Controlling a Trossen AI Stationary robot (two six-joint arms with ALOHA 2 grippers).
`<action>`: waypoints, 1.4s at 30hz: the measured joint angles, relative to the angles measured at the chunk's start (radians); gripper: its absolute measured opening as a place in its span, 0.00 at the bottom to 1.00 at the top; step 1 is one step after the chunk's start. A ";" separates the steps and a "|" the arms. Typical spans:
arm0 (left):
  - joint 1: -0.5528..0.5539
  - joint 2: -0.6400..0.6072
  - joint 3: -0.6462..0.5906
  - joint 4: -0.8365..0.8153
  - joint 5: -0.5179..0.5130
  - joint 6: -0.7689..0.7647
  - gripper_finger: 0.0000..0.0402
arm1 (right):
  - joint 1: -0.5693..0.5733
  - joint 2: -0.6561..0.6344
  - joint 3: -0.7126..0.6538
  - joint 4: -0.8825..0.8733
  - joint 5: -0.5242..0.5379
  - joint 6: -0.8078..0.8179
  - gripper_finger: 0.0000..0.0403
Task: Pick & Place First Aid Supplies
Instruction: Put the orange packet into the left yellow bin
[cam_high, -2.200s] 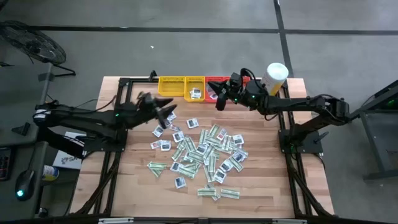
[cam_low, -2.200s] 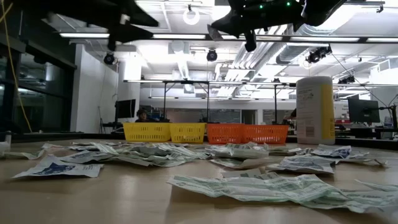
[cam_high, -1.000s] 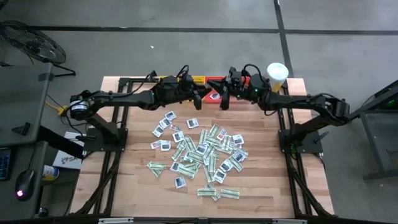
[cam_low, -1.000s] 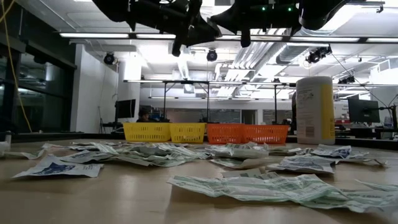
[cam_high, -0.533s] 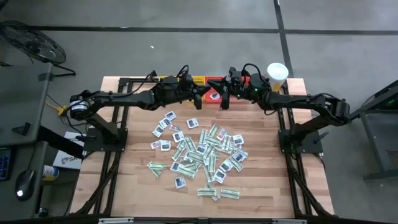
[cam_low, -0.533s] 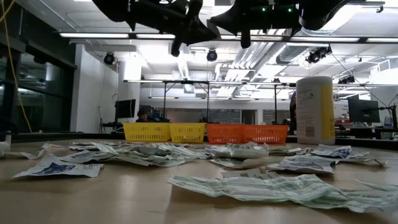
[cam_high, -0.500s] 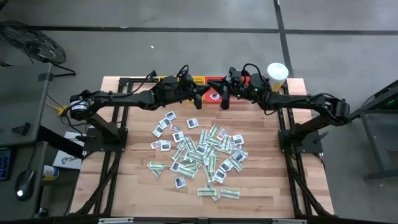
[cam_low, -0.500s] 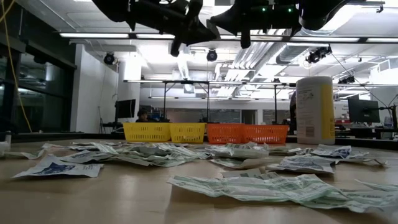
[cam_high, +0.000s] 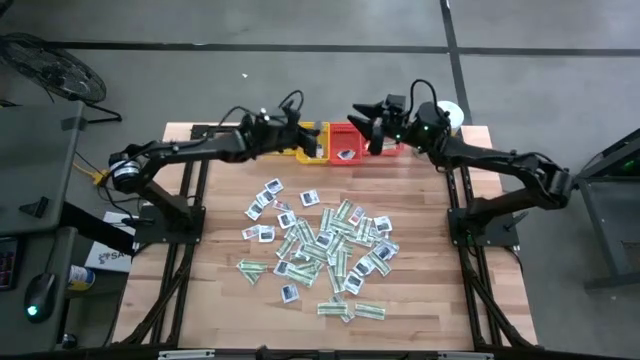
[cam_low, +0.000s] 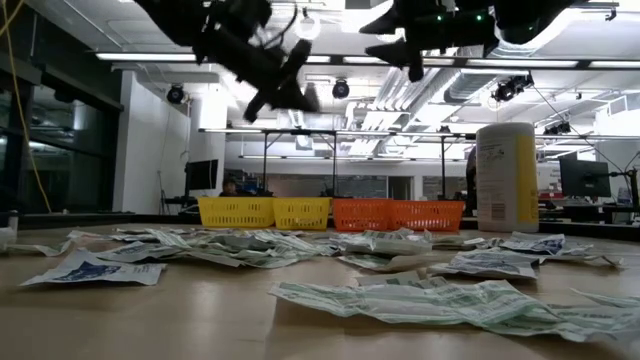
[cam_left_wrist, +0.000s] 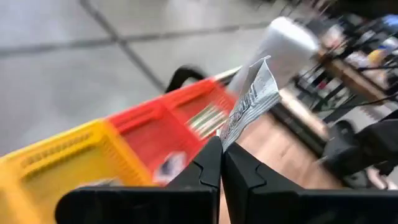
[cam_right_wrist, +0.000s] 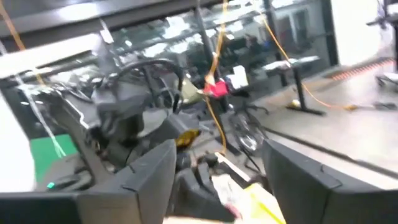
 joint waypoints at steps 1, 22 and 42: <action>0.032 -0.001 0.000 -0.048 0.039 -0.005 0.00 | -0.009 -0.007 0.000 -0.026 0.000 -0.001 0.60; 0.491 0.005 0.000 -0.464 0.306 0.648 0.00 | -0.036 -0.030 0.000 -0.281 0.030 -0.095 0.61; 0.428 0.287 0.356 -0.900 0.030 1.027 0.00 | -0.036 -0.030 0.000 -0.307 0.152 -0.061 0.61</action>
